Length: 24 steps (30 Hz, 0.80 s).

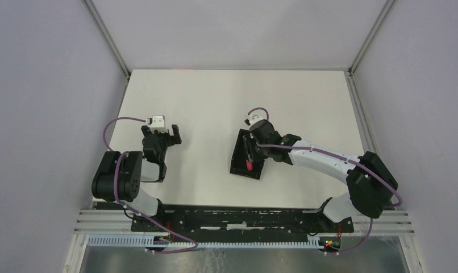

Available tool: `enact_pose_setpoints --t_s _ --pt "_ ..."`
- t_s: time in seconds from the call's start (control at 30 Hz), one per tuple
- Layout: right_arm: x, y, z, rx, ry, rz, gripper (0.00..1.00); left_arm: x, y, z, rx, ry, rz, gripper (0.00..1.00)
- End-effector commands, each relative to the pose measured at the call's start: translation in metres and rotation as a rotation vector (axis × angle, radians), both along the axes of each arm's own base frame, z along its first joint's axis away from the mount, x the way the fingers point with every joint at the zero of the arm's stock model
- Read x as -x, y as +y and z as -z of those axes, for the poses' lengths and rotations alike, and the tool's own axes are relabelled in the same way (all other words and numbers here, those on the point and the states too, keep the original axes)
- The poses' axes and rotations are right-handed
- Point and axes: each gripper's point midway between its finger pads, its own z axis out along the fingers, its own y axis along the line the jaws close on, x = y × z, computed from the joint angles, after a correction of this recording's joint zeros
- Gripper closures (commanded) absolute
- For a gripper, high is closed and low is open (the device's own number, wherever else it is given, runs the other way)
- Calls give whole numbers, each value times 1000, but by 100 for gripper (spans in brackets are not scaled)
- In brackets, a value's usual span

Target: Put the screwdriver in the bin

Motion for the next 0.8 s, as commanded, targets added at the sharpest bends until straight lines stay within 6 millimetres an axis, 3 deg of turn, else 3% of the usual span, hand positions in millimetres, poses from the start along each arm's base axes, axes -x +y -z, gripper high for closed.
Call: enact_pose_setpoints --t_s 0.0,0.13,0.27,0.33,0.4,0.53,0.7,0.77 --pt "-23 10 -37 -70 -110 54 48 -5 -2 -15 34 -53 2 0" --pt "-29 11 -62 -88 -165 53 48 -5 -2 -16 34 -53 3 0" --pt "-35 10 -90 -95 -228 38 41 -5 -2 -16 34 -53 3 0" --pt "-39 5 -105 -79 -270 38 27 -5 -2 -16 34 -53 3 0" --pt "-45 -3 -117 -58 -312 49 2 -5 -2 -15 34 -53 3 0" --pt "-62 -39 -140 -5 -416 116 2 -5 -2 -15 34 -53 3 0" --pt "-84 -101 -142 78 -521 191 2 -5 -2 -15 34 -53 2 0" --pt "-88 -129 -132 135 -569 236 2 -5 -2 -15 34 -53 3 0"
